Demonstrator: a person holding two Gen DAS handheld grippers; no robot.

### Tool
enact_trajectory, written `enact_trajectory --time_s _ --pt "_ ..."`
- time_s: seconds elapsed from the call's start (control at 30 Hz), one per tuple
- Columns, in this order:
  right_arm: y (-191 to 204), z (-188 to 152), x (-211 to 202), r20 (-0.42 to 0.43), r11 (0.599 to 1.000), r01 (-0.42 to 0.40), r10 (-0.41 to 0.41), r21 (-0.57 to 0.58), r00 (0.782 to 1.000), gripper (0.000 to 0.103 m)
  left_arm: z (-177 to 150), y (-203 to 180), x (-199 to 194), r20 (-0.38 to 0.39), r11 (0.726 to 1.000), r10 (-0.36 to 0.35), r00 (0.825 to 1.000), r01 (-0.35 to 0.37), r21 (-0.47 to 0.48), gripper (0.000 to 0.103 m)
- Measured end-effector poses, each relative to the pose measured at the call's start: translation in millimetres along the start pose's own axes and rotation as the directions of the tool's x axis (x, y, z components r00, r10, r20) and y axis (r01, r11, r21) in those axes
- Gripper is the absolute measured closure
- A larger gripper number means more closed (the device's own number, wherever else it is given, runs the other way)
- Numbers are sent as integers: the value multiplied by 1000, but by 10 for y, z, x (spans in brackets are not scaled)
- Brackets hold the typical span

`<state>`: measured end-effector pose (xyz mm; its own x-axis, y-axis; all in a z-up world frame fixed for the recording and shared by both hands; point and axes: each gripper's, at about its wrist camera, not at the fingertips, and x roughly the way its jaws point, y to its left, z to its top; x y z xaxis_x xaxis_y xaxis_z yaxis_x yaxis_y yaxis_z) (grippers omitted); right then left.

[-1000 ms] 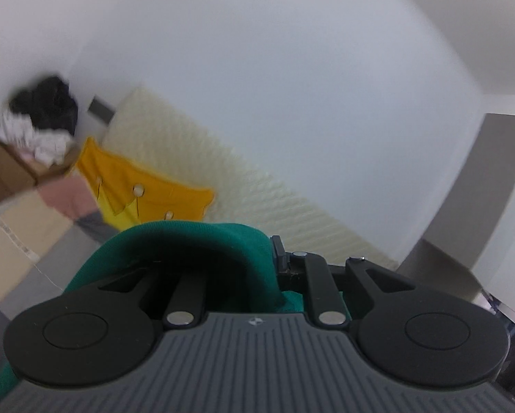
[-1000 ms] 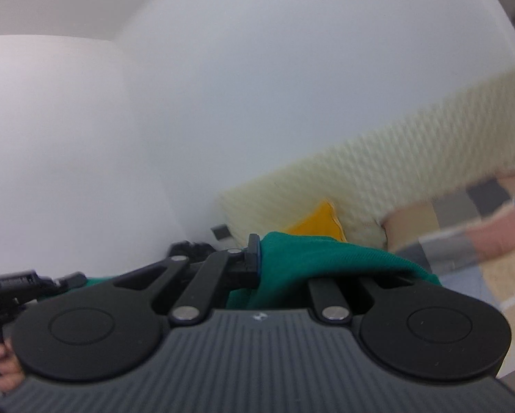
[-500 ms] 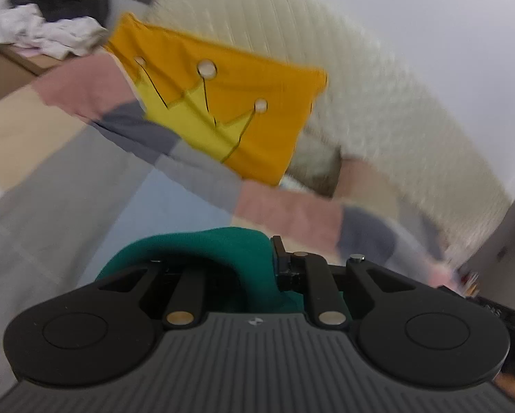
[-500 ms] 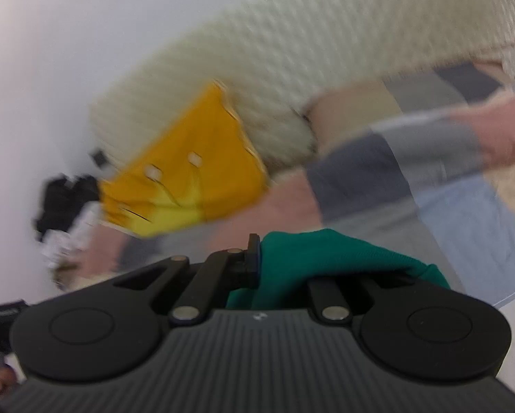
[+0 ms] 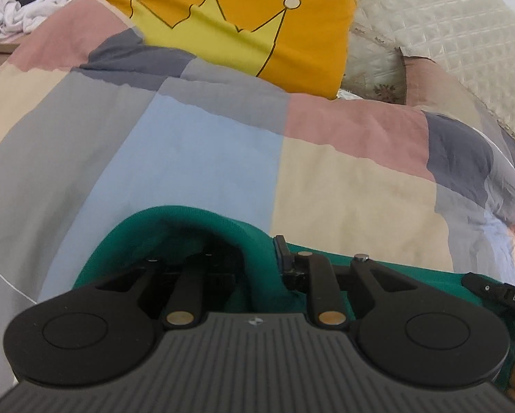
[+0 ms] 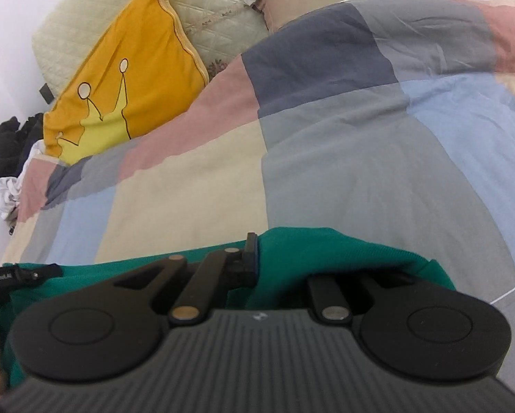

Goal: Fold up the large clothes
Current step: 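Lower the hoodie onto the bed with both tools, spreading it flat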

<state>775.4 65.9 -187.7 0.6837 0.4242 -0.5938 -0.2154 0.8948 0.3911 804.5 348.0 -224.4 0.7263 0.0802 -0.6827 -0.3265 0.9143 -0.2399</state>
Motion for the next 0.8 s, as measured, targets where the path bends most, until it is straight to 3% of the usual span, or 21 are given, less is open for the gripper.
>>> enact_trajectory --time_s 0.07,0.13,0.17,0.2,0.27,0.5,0.67,0.8 --pt "42 19 -21 -3 1000 -3 3 -10 1000 90 28 -14 -90 -7 1000 -6 1000 6 -1 71" --pt "86 35 -62 -21 1000 2 -3 -22 1000 79 73 -14 -191 -25 1000 -26 999 26 -3 49" --pt "100 37 -71 -28 1000 -1 0 -28 1000 63 86 -7 -262 -29 999 -40 999 40 -8 32" --pt "135 29 -131 -28 999 -12 11 -35 1000 46 91 -5 -355 -28 999 -50 998 49 -12 25" --pt "222 -5 -288 -22 998 -38 37 -54 999 29 89 -13 -554 -31 998 -59 998 59 -18 24" --pt "522 -263 -1073 17 994 -53 54 -94 998 28 -36 102 -1463 3 993 -107 994 107 -40 19" --pt "658 -555 -1896 61 994 -44 51 -102 997 28 -250 253 -2401 51 993 -112 992 114 -23 19" --pt "717 -781 -2585 86 992 -29 40 -125 995 28 -494 327 -3163 93 997 -81 992 79 23 19"
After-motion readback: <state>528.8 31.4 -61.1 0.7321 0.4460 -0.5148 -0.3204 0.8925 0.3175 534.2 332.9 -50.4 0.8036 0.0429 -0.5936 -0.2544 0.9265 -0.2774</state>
